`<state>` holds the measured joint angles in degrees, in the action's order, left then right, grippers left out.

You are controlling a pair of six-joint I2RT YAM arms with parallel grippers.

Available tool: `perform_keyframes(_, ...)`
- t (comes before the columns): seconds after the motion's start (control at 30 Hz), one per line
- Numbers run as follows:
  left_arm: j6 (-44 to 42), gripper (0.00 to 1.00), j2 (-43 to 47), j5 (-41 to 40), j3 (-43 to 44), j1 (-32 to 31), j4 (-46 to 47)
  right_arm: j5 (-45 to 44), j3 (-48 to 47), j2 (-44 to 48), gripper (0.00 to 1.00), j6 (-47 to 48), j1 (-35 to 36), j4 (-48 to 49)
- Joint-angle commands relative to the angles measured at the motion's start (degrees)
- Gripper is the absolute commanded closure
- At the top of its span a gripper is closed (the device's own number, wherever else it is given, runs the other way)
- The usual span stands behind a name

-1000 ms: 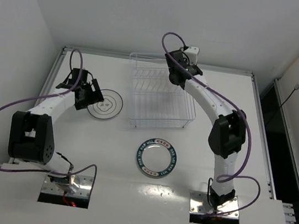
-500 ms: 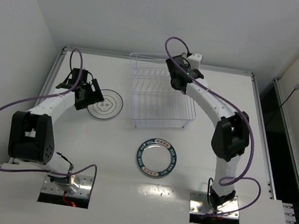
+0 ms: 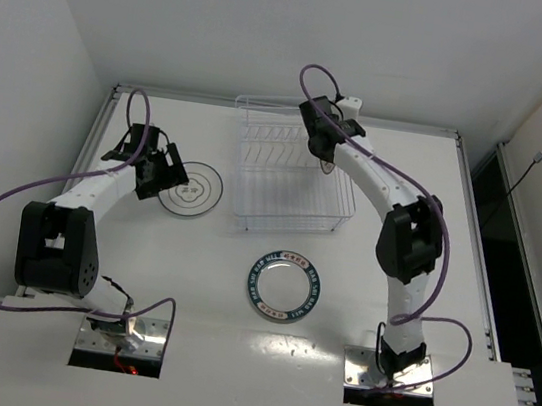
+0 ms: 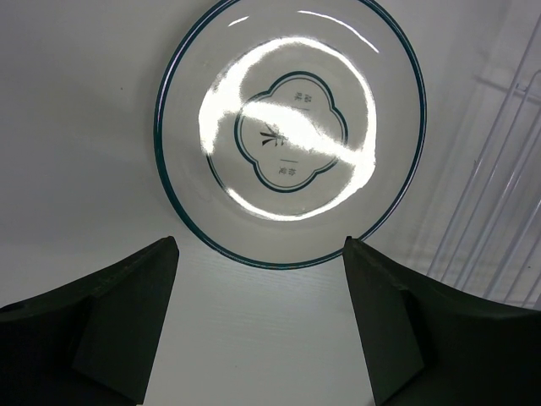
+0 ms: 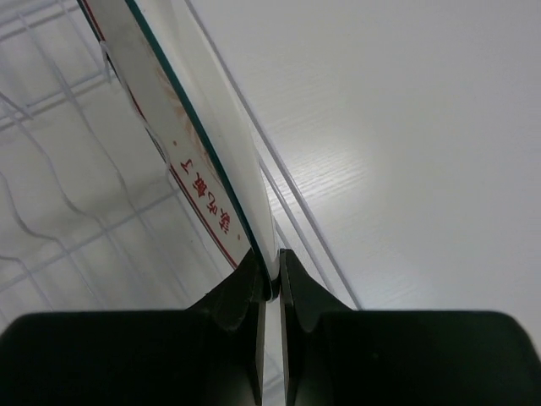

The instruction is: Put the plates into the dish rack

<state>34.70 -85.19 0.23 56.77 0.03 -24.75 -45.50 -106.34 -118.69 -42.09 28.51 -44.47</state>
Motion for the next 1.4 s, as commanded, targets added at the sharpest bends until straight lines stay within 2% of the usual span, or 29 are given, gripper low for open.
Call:
perform_keyframes(0.0, -0.68, 0.24, 0.81, 0.47, 0.44, 0.23, 0.32, 2.68, -6.75, -4.61, 0.98, 2.71, -1.79, -1.67)
perform_keyframes(0.23, -0.68, 0.24, 0.29, 0.47, 0.44, 0.23, 0.32, 6.46, -10.72, -5.93, 0.96, 5.79, -4.16, -0.44)
perform_keyframes(0.33, -0.68, 0.24, 0.29, 0.47, 0.44, 0.23, 0.32, 7.17, -10.2, -5.24, 0.78, 6.4, -4.69, -1.31)
perform_keyframes(0.37, -0.68, 0.24, 0.29, 0.47, 0.44, 0.23, 0.32, 5.0, -9.41, -4.1, 0.7, 6.4, -4.69, -1.32)
perform_keyframes(0.4, -0.68, 0.24, 0.29, 0.47, 0.44, 0.23, 0.32, 3.93, -8.19, -2.52, 0.58, 6.4, -4.69, -1.32)
perform_keyframes(0.47, -0.68, 0.24, 0.29, 0.47, 0.44, 0.23, 0.32, 1.83, -2.66, 4.76, 0.44, 7.71, -3.99, 1.47)
perform_keyframes(0.6, -0.68, 0.24, 0.29, 0.47, 0.97, 0.23, 0.32, 3.9, 9.38, 19.7, 0.32, 12.36, -4.51, 5.09)
perform_keyframes(0.63, -0.68, 0.24, 0.29, 0.47, 0.97, 0.23, 0.32, 7.4, 12.19, 22.86, 0.31, 13.25, -4.52, 6.14)
perform_keyframes(0.67, -0.68, 0.24, 0.29, -0.14, 0.97, 0.23, 0.32, 16.66, 15.09, 26.11, 0.31, 13.87, -5.3, 7.1)
perform_keyframes(0.7, -0.68, 0.24, 0.29, -0.14, 0.97, 0.23, 0.32, 21.28, 21.38, 32.15, 0.31, 13.87, -5.83, 8.33)
perform_keyframes(0.73, -0.68, 0.24, 0.29, -0.14, 0.97, 0.23, 0.32, 30.2, 24.75, 34.91, 0.31, 13.87, -6.79, 8.34)
perform_keyframes(0.77, -0.68, 0.24, 0.29, -0.66, 0.97, 0.23, 0.32, 34.55, 32.09, 37.81, 0.31, 13.87, -7.33, 9.74)
perform_keyframes(0.8, -0.68, 0.24, 0.29, -0.67, 0.97, 0.23, 0.32, 38.25, 36.17, 43.58, 0.31, 12.65, -7.33, 10.53)
perform_keyframes(0.83, -0.68, 0.24, 0.29, -0.67, 0.97, 0.23, 0.32, 45.6, 40.47, 46.77, 0.31, 10.29, -8.9, 11.85)
perform_keyframes(0.87, -0.68, 0.24, 0.29, -0.67, 0.97, 0.23, 0.32, 49.06, 49.04, 49.84, 0.31, 9.05, -9.78, 14.91)
perform_keyframes(0.9, -0.68, 0.24, 0.29, -0.67, 0.97, 0.23, 0.32, 55.36, 53.48, 55.97, 0.31, 5.12, -11.71, 16.59)
perform_keyframes(0.93, -0.68, 0.24, 0.29, -0.67, 0.97, 0.23, 0.32, 58.47, 57.79, 58.9, 0.31, 2.73, -12.68, 18.52)
perform_keyframes(0.97, -0.68, 0.24, 0.29, -0.67, 0.97, 0.23, 0.32, 61.46, 66.01, 61.63, 0.31, 0.19, -13.48, 20.54)
perform_keyframes(1.0, -0.68, 0.24, 0.29, -0.67, 0.97, 0.23, 0.32, 65.84, 69.83, 64.09, 0.31, -2.1, -14.09, 25.61)
perform_keyframes(1.03, -0.68, 0.24, 0.29, -0.67, 0.97, 0.23, 0.32, 67.1, 73.09, 66.03, 0.31, -5.26, -14.97, 27.05)
perform_keyframes(1.1, -0.68, 0.24, 0.29, -0.67, 0.97, 0.23, 0.32, 69.82, 78.21, 67.01, 0.31, -5.81, -15.76, 27.59)
perform_keyframes(1.27, -0.68, 0.24, 0.81, -0.67, 0.97, 0.23, 0.32, 68.97, 80.59, 67.54, 0.31, -7.48, -15.77, 25.57)
perform_keyframes(1.37, -0.68, 0.24, 0.81, -1.2, 0.97, 0.23, 0.32, 68.96, 80.59, 64.65, 0.31, -8.01, -15.77, 24.7)
